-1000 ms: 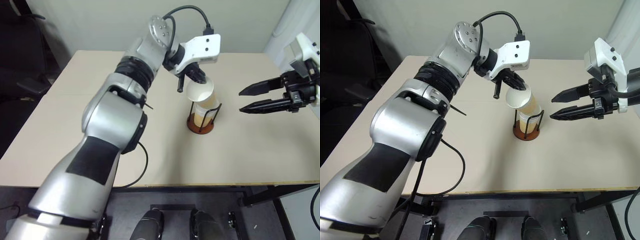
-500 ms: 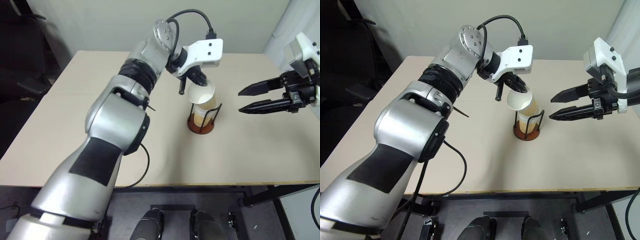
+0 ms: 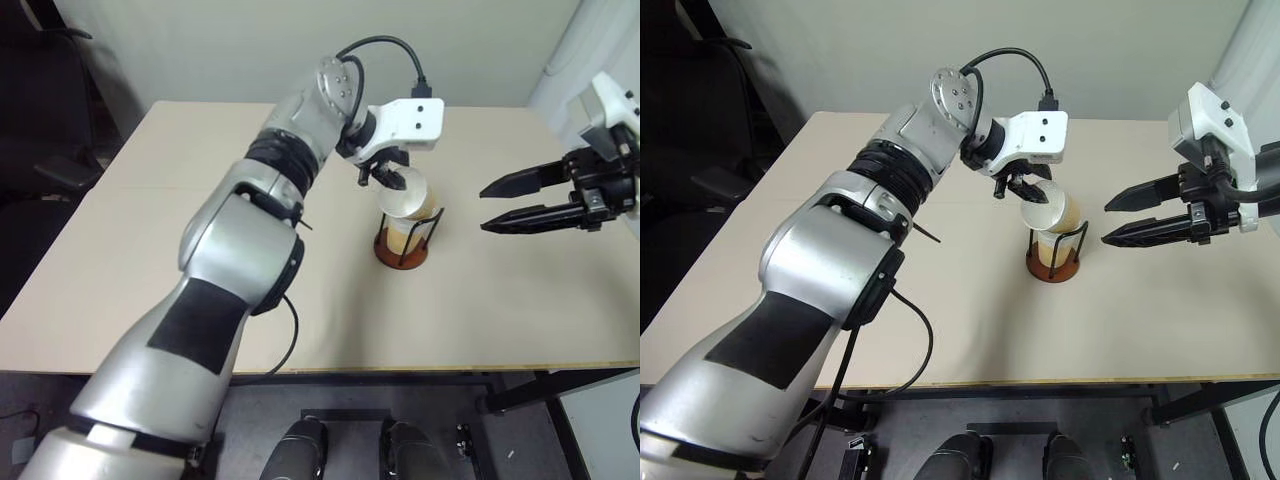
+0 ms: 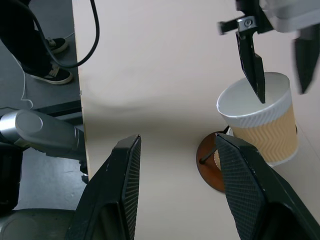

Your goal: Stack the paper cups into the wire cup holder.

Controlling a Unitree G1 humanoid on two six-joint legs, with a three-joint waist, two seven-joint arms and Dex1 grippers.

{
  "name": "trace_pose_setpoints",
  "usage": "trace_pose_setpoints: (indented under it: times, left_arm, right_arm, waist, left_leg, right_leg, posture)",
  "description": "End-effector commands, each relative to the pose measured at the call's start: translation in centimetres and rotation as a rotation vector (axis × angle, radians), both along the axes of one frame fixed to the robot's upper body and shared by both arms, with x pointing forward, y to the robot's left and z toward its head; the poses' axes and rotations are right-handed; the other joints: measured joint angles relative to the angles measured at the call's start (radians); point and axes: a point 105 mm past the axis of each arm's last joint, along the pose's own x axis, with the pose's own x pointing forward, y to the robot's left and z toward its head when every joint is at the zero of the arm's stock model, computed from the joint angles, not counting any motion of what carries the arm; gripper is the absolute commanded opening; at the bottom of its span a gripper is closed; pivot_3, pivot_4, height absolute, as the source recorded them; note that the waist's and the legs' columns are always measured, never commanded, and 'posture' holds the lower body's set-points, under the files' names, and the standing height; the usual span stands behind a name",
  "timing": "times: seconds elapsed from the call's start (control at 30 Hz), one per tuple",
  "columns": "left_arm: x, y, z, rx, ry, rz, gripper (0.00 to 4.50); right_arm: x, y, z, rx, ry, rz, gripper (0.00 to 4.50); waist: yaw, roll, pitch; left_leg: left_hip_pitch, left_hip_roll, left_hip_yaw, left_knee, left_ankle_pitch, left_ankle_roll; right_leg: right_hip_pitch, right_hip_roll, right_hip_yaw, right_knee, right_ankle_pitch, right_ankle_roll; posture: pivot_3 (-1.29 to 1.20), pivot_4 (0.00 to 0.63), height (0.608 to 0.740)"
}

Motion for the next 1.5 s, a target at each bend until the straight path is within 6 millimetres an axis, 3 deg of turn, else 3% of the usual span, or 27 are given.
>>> trace_pose_setpoints:
  times: [0.03, 0.13, 0.9, 1.5]
  left_arm:
    - [-0.1, -0.9, 1.9, -0.041, -0.071, -0.004, 3.53]
    - [-0.1, -1.2, 2.3, -0.064, -0.086, -0.002, 4.47]
    - [1.1, -2.8, 3.6, -0.168, -0.282, 0.072, 4.47]
    - [1.2, -3.7, 3.1, -0.155, -0.333, 0.084, 4.47]
  right_arm:
    - [-0.7, -0.3, 1.3, 0.006, -0.056, -0.008, 2.33]
    - [-0.7, -0.4, 1.3, 0.005, -0.055, -0.011, 2.33]
    - [-0.8, -0.5, 1.2, 0.0, -0.051, -0.019, 2.33]
    - [-1.3, -0.9, 1.5, -0.015, -0.07, -0.048, 2.33]
  waist:
    - [0.0, 0.0, 0.0]
    - [0.0, 0.0, 0.0]
    - [0.001, 0.0, 0.0]
    - [0.003, 0.0, 0.0]
  left_leg:
    - [0.0, 0.0, 0.0, 0.0, 0.0, 0.0]
    - [0.0, 0.0, 0.0, 0.0, 0.0, 0.0]
    - [0.0, 0.0, 0.0, 0.0, 0.0, -0.001]
    - [0.0, 0.0, 0.0, 0.0, 0.0, -0.001]
  right_leg:
    - [0.0, 0.0, 0.0, 0.0, 0.0, 0.0]
    - [0.0, 0.0, 0.0, 0.0, 0.0, 0.0]
    - [0.0, 0.0, 0.0, 0.0, 0.0, 0.001]
    - [0.0, 0.0, 0.0, 0.0, 0.0, 0.001]
  posture:
    - [0.0, 0.15, 0.74]
    - [0.0, 0.15, 0.74]
    - [0.0, 0.15, 0.74]
    - [0.0, 0.15, 0.74]
